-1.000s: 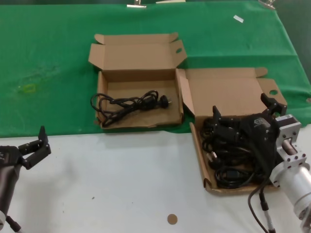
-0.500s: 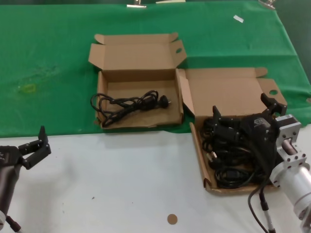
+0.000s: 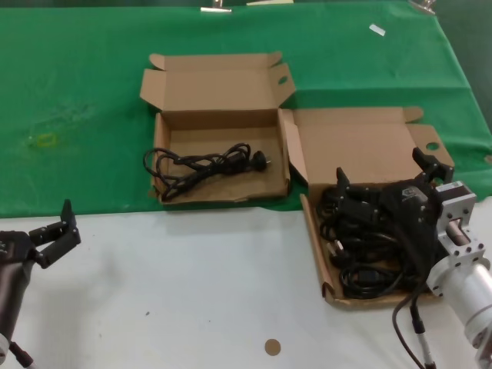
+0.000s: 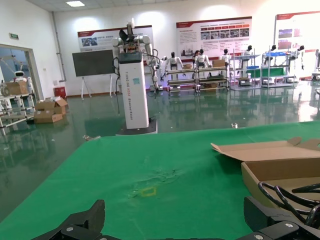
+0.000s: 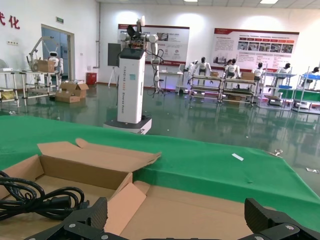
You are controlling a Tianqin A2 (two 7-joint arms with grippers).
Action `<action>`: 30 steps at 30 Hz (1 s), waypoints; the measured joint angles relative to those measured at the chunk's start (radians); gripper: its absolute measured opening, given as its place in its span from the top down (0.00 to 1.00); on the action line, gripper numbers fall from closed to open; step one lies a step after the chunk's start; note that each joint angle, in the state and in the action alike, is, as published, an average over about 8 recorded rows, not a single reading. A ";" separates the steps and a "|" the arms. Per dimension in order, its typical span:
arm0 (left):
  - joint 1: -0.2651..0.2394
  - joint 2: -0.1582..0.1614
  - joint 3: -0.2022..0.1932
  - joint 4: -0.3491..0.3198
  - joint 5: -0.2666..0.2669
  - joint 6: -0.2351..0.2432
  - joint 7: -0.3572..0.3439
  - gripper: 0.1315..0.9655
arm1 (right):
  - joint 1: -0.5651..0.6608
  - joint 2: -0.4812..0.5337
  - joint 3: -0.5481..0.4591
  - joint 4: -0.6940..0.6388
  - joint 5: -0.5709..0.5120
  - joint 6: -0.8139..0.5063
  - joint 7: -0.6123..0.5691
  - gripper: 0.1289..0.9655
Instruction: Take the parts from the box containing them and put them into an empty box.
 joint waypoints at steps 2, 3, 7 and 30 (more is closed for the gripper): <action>0.000 0.000 0.000 0.000 0.000 0.000 0.000 0.00 | 0.000 0.000 0.000 0.000 0.000 0.000 0.000 0.00; 0.000 0.000 0.000 0.000 0.000 0.000 0.000 0.00 | 0.000 0.000 0.000 0.000 0.000 0.000 0.000 0.00; 0.000 0.000 0.000 0.000 0.000 0.000 0.000 0.00 | 0.000 0.000 0.000 0.000 0.000 0.000 0.000 0.00; 0.000 0.000 0.000 0.000 0.000 0.000 0.000 0.00 | 0.000 0.000 0.000 0.000 0.000 0.000 0.000 0.00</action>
